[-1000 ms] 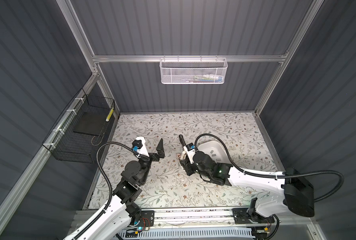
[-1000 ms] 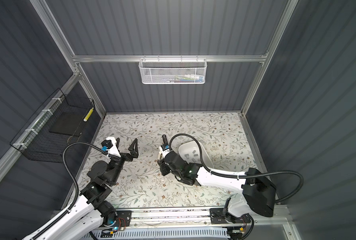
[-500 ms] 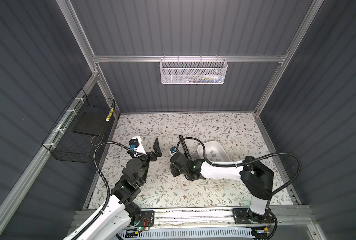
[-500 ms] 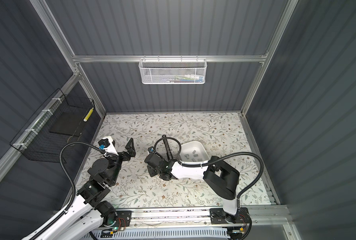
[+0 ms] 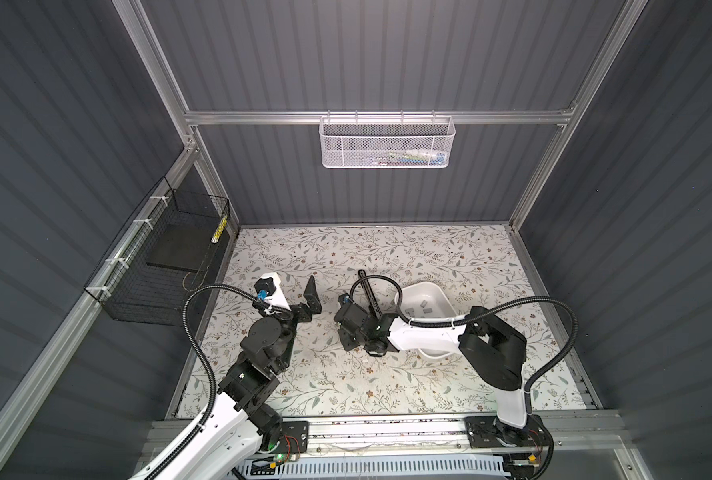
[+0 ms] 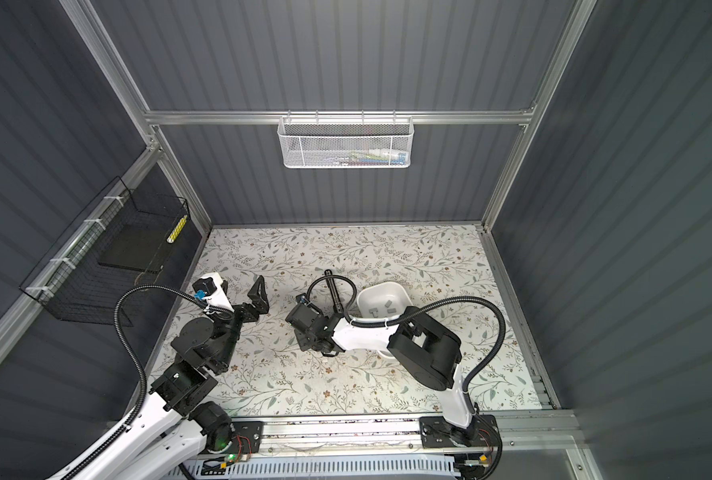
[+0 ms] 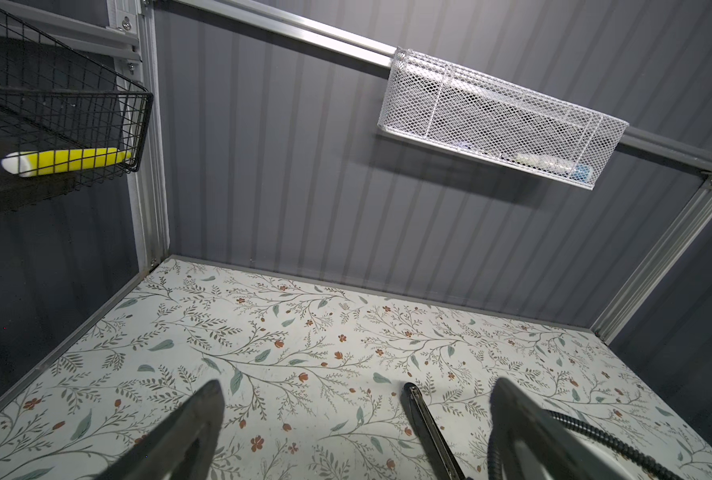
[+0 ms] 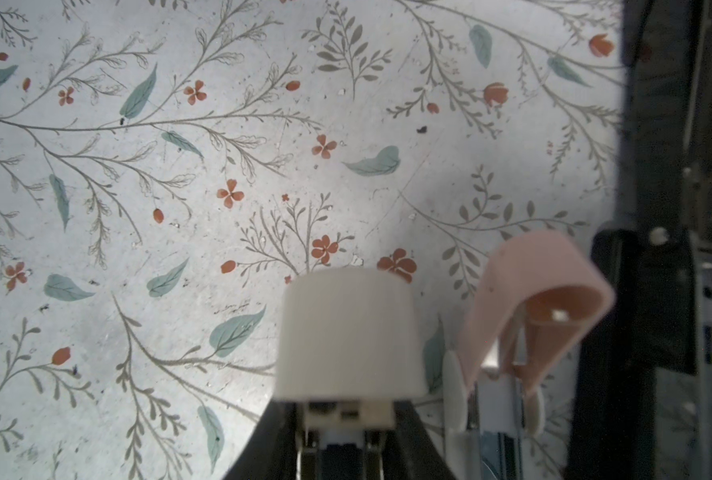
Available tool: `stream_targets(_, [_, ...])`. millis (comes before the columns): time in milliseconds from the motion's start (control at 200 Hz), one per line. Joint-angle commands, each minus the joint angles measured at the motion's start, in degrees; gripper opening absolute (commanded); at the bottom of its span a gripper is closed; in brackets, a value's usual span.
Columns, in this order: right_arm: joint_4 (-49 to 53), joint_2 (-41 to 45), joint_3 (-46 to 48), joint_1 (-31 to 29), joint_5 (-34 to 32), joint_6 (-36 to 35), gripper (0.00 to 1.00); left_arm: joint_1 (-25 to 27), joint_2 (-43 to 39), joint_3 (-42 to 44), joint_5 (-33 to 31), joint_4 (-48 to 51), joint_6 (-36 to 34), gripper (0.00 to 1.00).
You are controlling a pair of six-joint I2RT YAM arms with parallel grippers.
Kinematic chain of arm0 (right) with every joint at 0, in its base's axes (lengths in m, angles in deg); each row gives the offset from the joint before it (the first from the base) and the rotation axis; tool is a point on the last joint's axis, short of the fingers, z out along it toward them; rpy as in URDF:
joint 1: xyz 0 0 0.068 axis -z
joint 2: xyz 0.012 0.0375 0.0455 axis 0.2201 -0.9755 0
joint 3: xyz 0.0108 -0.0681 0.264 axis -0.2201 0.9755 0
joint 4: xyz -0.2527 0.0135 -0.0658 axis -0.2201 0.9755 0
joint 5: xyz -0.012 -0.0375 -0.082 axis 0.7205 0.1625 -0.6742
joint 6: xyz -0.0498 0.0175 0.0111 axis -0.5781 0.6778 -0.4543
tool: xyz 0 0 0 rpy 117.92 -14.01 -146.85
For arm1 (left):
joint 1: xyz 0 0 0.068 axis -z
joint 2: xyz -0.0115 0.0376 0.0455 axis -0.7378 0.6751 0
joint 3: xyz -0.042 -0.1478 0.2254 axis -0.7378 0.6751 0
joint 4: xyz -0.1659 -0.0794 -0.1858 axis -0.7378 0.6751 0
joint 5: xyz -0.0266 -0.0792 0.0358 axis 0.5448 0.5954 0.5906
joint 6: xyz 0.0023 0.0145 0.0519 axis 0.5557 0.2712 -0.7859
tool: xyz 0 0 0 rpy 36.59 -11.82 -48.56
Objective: Load the staples into the stapler
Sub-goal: 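Lower the beige stapler with the right gripper beside the pink clip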
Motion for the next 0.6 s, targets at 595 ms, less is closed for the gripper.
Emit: stream_targets(595, [2.5,-1.3,-0.9,-1.1,-2.2,5.1,0.05,0.1,-1.1,-0.7,-0.8,-0.2,1.3,1.0])
